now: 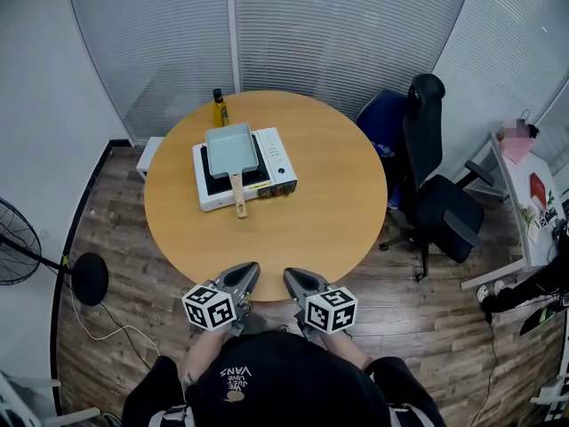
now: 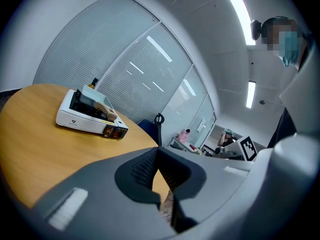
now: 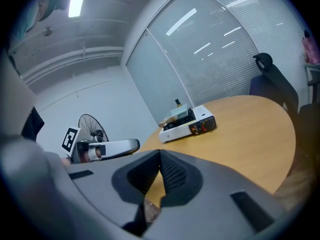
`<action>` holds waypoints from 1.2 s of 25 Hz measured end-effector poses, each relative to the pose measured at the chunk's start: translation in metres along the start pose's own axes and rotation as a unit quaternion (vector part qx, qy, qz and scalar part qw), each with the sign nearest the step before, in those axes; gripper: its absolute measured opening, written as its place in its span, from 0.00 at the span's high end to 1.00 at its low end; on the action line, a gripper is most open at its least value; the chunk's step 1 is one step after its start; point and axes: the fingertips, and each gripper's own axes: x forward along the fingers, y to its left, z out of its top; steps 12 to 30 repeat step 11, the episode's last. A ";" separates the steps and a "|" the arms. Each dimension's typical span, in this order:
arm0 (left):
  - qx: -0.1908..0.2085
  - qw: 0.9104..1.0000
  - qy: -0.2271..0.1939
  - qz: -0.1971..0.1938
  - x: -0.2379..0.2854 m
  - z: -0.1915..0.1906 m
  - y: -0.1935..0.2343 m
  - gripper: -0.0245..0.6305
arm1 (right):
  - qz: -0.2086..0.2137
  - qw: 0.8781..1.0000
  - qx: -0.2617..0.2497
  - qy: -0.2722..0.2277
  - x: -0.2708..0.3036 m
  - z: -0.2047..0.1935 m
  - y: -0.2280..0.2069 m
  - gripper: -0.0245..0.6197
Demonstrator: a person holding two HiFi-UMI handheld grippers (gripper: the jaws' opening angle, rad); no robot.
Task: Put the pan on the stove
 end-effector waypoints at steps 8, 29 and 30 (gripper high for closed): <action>-0.004 1.000 0.002 -0.004 0.007 0.002 0.003 0.95 | 0.000 1.000 0.000 0.000 0.004 0.003 -0.006 0.94; -0.006 1.000 0.002 -0.004 0.011 0.004 0.005 0.95 | 0.001 1.000 0.000 -0.001 0.007 0.006 -0.007 0.94; -0.006 1.000 0.002 -0.004 0.011 0.004 0.005 0.95 | 0.001 1.000 0.000 -0.001 0.007 0.006 -0.007 0.94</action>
